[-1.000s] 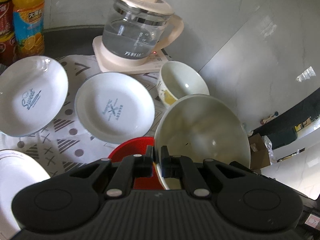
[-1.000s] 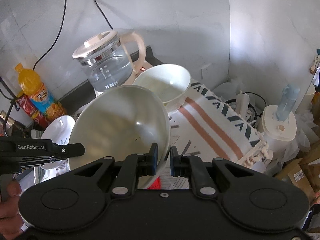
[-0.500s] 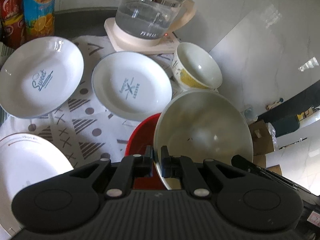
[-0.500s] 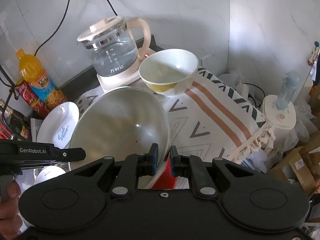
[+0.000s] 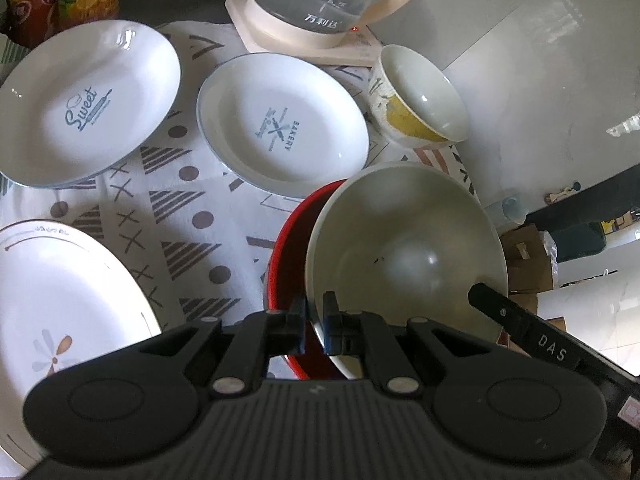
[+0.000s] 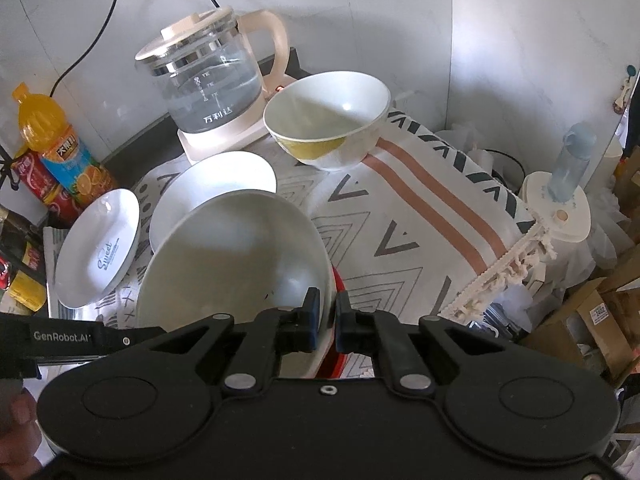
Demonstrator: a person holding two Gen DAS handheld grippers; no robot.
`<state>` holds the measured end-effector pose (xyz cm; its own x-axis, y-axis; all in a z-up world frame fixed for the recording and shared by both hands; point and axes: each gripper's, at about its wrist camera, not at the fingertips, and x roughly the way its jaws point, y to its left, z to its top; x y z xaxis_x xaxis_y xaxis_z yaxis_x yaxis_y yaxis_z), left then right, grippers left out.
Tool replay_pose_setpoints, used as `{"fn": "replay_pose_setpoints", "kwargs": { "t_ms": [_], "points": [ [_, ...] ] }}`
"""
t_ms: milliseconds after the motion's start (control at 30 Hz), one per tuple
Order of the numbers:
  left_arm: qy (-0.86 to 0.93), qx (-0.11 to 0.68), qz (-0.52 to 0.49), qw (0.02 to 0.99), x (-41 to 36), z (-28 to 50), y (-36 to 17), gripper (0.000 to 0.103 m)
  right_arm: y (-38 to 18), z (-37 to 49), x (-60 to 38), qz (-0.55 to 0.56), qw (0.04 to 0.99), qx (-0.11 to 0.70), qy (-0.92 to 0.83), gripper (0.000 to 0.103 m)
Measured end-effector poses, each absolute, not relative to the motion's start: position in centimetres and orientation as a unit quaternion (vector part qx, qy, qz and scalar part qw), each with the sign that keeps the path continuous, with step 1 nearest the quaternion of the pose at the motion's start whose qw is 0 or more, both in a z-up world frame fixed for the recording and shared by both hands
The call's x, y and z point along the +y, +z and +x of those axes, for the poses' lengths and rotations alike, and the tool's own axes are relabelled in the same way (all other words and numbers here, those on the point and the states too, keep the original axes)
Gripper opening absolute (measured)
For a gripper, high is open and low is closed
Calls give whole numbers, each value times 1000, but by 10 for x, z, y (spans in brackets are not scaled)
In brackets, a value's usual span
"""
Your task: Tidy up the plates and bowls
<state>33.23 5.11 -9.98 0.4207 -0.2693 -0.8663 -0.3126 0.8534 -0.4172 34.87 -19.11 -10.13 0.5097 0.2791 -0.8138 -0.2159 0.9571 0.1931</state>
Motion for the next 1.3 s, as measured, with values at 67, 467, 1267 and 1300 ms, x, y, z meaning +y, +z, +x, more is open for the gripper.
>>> {"fn": "replay_pose_setpoints", "kwargs": {
  "t_ms": [67,467,1267,1300],
  "points": [
    [16,539,-269,798,51,332,-100,5,-103,351,-191,35,867,476,143,7],
    [34,518,-262,813,58,334,-83,9,-109,359,-181,17,860,486,154,7],
    [59,489,-233,839,31,369,-59,61,-76,389,-215,44,872,442,205,69],
    [60,487,-233,839,30,372,-59,61,-75,392,-216,45,872,442,206,70]
  ]
}}
